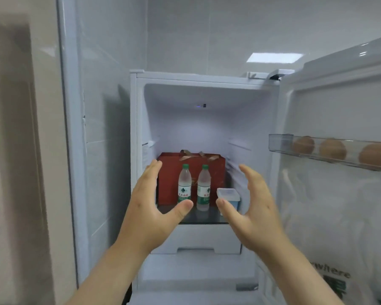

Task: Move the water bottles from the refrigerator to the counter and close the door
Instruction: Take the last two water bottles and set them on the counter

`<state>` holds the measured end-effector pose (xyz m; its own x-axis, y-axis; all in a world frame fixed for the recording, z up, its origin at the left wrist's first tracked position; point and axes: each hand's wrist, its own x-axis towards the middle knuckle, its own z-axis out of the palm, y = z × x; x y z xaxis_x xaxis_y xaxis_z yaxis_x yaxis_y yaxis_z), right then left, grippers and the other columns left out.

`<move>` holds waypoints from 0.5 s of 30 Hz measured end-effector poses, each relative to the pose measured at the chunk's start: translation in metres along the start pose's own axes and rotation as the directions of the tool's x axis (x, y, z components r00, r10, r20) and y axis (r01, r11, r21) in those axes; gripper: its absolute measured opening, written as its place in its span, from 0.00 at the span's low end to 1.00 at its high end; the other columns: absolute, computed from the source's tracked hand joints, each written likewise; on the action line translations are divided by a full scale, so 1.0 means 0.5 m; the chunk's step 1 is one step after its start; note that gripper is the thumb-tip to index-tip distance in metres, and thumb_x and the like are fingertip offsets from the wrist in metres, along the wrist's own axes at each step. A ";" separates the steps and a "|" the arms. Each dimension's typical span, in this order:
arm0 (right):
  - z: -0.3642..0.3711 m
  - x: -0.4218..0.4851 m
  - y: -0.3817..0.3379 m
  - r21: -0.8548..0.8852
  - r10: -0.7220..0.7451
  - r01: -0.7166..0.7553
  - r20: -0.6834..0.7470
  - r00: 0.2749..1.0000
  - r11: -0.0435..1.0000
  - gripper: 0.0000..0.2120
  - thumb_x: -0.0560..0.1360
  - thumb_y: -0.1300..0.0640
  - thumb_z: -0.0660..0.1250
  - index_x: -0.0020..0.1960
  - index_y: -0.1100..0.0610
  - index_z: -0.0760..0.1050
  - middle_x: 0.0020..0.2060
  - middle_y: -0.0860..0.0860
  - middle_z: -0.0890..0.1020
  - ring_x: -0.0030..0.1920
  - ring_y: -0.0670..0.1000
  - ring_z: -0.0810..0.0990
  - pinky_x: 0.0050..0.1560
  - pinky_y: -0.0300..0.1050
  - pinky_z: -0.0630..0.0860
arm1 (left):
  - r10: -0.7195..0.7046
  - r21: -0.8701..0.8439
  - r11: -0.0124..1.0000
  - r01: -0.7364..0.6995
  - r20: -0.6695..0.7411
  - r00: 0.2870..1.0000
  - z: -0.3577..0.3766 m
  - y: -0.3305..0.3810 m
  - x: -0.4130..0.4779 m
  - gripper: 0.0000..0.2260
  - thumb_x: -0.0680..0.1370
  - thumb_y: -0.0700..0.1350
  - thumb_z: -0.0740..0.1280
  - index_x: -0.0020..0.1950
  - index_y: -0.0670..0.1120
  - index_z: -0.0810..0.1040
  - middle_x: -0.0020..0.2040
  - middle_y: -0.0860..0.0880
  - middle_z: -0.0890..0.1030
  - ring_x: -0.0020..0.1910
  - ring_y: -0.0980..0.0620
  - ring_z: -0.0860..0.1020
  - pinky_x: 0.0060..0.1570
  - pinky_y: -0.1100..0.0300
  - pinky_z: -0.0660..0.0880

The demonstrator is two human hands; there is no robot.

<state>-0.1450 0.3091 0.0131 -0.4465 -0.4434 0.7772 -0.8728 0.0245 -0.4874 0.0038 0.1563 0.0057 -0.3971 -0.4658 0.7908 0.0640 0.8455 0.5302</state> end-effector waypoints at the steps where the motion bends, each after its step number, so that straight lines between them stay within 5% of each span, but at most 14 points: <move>1: 0.026 0.016 0.014 0.007 -0.001 0.001 0.005 1.000 1.000 0.38 0.69 0.39 0.67 0.74 0.46 0.59 0.72 0.41 0.65 0.72 0.44 0.63 0.70 0.52 0.66 | -0.020 -0.003 1.000 0.020 -0.002 1.000 0.016 -0.019 0.014 0.42 0.66 0.65 0.69 0.75 0.63 0.53 0.69 0.73 0.54 0.66 0.78 0.52 0.60 0.77 0.53; 9: 0.201 0.168 0.187 0.030 0.057 -0.057 0.021 0.998 0.998 0.39 0.71 0.41 0.70 0.76 0.48 0.56 0.74 0.45 0.62 0.74 0.45 0.59 0.71 0.50 0.64 | -0.096 0.058 0.994 0.095 0.019 0.995 0.161 -0.171 0.156 0.43 0.67 0.64 0.69 0.78 0.56 0.54 0.71 0.65 0.57 0.70 0.66 0.54 0.66 0.64 0.55; 15: 0.349 0.251 0.310 0.148 0.348 -0.343 -0.005 0.938 0.927 0.40 0.70 0.43 0.73 0.76 0.49 0.58 0.74 0.47 0.65 0.73 0.48 0.63 0.68 0.45 0.63 | -0.301 -0.036 0.953 0.300 -0.023 0.953 0.279 -0.330 0.247 0.38 0.70 0.61 0.71 0.76 0.54 0.60 0.75 0.57 0.63 0.73 0.58 0.62 0.70 0.55 0.62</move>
<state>-0.3018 0.1007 -0.0342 -0.7232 -0.4027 0.5611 -0.6269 0.0421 -0.7779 -0.1837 -0.0045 -0.0267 -0.3768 -0.7047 0.6012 -0.0249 0.6566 0.7539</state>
